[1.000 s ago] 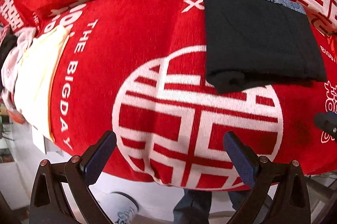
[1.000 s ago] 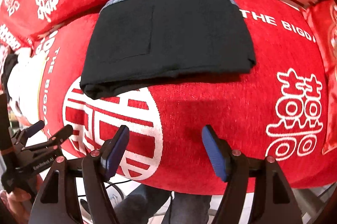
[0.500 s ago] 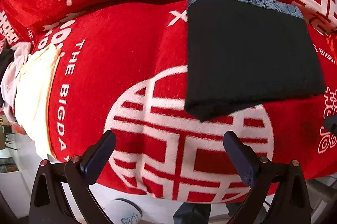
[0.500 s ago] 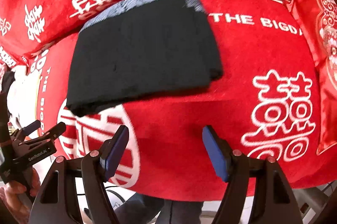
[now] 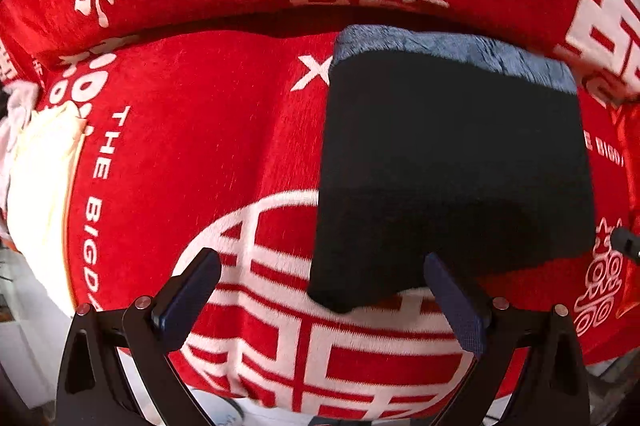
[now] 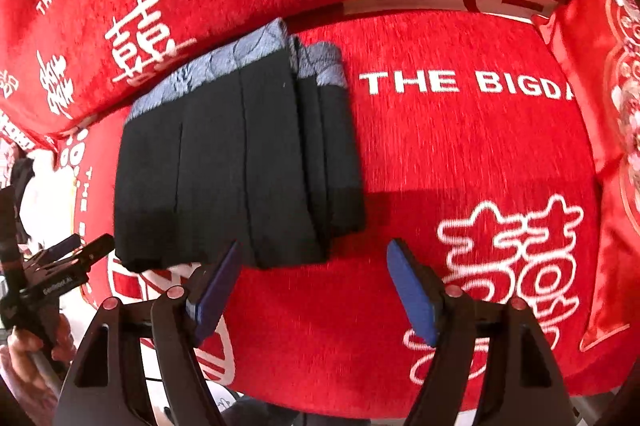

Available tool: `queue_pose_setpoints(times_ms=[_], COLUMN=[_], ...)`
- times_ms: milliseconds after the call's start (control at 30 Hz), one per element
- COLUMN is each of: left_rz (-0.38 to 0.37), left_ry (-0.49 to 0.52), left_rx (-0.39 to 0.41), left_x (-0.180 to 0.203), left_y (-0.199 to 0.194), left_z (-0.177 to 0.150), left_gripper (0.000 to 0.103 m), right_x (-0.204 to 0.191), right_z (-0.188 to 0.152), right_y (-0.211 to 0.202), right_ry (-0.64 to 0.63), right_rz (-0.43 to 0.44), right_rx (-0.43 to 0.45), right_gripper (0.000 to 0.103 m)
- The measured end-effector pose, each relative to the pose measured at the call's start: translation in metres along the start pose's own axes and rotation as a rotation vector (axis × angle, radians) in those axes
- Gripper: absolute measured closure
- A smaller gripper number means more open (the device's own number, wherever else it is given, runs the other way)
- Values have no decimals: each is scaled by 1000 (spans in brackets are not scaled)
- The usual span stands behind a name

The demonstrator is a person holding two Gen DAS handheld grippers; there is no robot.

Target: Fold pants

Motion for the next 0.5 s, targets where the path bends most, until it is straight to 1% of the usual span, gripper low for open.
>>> queue_pose_setpoints(times_ms=[100,200,267,367,500], left_rz=[-19,-58,-96,-135,-133], left_ry=[-34,-57,-63,-62,-41], left_rx=[-5,-9,-24,-32,-34], left_x=[-5,-5,-3,-2,-6], left_y=[6,11,17,24,33], left_z=[9,15,18,24,38], left_gripper=[1,1,1,1,1], right_x=[3,6,6,6,4], right_z=[9,17,22,29,41], right_y=[3,6,10,18,33], right_ry=[18,26,23,17,-2], right_rz=[53,106,155,202,263], right_rx=[0,5,8,-5,-48], right_gripper=[22,17,11,10,10])
Point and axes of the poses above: each gripper's, at about its wrist camera, not at the fingertips, and y roughly the way its jaws point, x to its right, z to its top, the point moved 9 cm from there along y, roughly the way its jaws point, and after that the axes turned 6 degrees about y, right-handed, at the moved point
